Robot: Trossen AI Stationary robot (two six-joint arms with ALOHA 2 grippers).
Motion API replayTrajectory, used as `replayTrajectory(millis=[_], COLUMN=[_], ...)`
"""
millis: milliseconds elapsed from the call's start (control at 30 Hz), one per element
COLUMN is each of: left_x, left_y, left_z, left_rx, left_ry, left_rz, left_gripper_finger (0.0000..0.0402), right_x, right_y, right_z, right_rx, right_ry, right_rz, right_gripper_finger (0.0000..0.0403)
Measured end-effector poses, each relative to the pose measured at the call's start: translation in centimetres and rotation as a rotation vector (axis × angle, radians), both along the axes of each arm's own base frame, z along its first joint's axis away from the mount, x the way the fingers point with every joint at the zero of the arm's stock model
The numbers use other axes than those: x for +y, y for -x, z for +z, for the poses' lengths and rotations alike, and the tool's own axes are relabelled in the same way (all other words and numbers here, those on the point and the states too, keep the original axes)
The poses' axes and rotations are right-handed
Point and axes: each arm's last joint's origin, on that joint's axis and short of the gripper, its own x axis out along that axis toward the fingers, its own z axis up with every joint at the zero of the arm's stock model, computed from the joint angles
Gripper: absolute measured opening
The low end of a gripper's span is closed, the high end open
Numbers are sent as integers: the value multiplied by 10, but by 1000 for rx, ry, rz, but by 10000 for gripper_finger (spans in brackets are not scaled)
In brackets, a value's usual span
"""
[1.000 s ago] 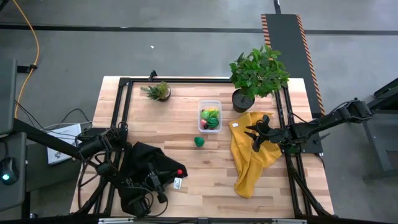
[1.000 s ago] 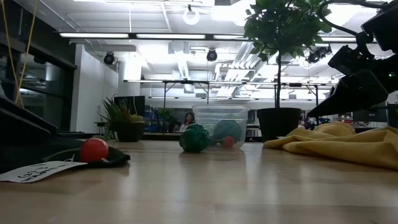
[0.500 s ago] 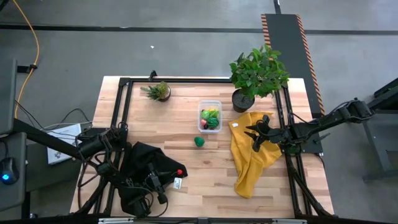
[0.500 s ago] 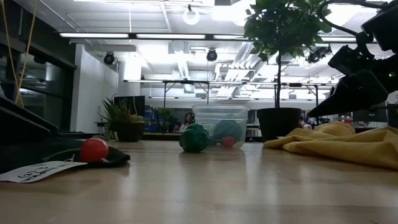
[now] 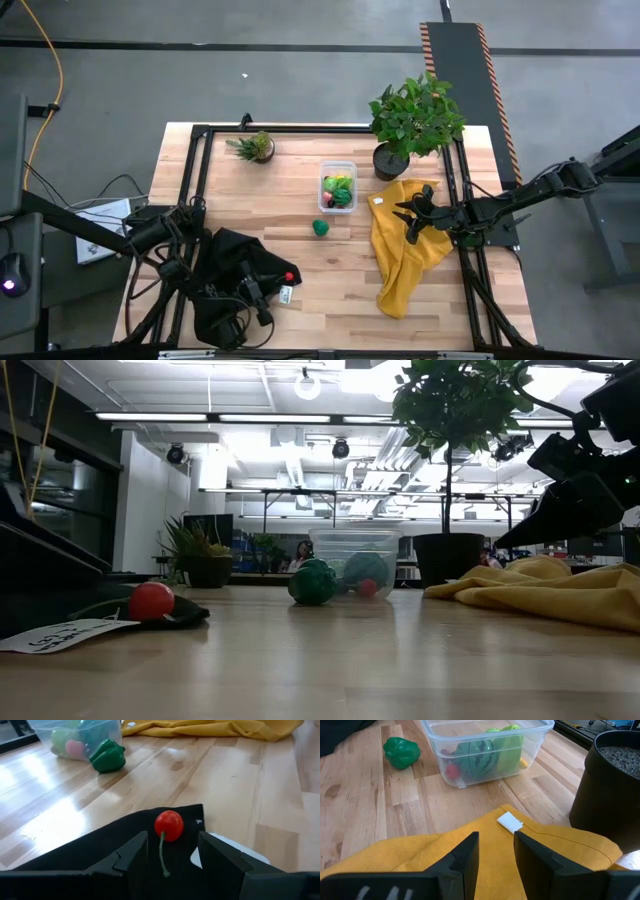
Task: Pick and placing Produce into tupperware
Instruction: Put the red cherry into the transparent bin
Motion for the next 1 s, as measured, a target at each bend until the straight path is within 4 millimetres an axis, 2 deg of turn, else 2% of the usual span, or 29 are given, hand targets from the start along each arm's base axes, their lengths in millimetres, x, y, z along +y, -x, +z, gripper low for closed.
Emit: replayTrajectory(millis=[333,1000], left_x=[-1,11], left_y=[-9,-20], left_z=[1,0], left_rx=[56,77], left_ry=[-28,9], left_rz=[-43,2], left_gripper_finger=[161,161], right_x=[0,0], right_y=[0,0], right_z=[0,0], right_rx=[0,0], right_ry=[0,0], right_rz=[0,0], right_gripper_finger=[114,114])
